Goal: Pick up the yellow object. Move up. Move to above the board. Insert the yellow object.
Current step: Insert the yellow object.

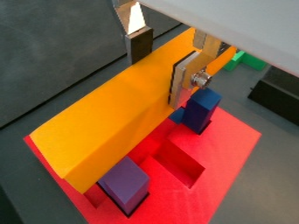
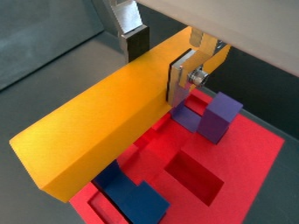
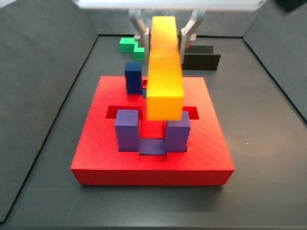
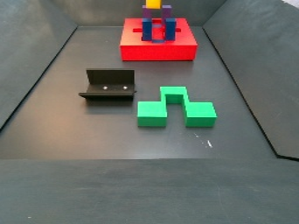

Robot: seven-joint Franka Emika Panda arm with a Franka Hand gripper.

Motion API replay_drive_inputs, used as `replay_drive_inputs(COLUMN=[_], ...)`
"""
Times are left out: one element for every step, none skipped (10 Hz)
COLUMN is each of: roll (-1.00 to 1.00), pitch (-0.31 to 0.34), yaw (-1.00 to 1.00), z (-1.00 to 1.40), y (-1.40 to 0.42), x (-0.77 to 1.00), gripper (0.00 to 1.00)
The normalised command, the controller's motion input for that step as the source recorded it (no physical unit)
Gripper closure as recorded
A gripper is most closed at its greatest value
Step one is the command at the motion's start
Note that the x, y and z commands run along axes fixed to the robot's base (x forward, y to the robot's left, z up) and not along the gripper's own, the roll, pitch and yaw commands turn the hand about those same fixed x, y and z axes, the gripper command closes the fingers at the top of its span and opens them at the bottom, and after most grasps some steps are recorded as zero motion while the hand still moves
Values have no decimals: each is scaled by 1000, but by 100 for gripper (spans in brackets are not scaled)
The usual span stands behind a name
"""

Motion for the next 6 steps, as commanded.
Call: replay_drive_inputs(roll=[0,0,0,0,0,0], pitch=[0,0,0,0,0,0], yaw=[0,0,0,0,0,-43], z=[-357,-377,-354,-337,-286,-60], y=[100,74,0,0,0,0], x=[0,0,0,0,0,-106], gripper=[100,100,100,100,100,100])
